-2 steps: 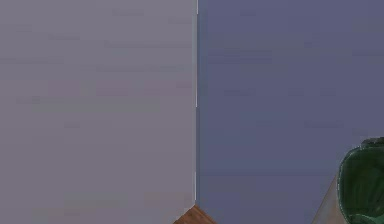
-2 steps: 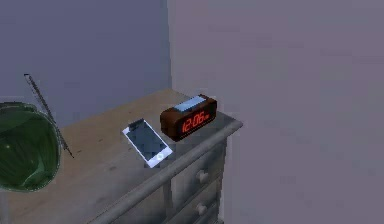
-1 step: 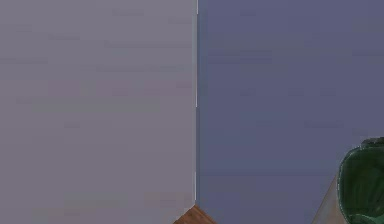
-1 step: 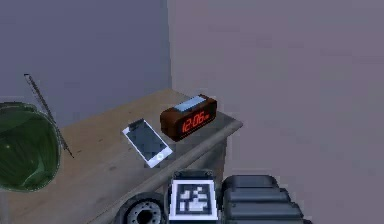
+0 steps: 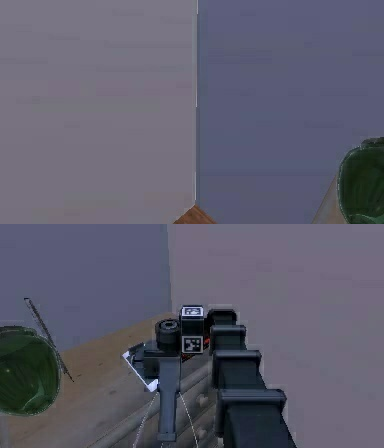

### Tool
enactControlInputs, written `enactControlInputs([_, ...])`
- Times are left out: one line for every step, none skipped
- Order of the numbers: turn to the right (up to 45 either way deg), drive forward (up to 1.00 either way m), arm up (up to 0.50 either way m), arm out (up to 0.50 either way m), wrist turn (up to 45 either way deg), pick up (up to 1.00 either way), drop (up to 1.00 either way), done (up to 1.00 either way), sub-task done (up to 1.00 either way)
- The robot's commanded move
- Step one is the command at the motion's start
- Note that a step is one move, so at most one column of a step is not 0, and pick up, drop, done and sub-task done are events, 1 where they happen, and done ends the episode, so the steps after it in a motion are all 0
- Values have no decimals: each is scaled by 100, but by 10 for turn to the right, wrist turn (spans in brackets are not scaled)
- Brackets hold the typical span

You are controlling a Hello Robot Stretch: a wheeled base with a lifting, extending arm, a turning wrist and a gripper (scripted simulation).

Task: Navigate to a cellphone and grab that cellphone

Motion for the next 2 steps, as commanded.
enactControlInputs([0,0,0,0,450,0,0,0,0])
enactControlInputs([0,0,0,0,450,0,0,0,0])
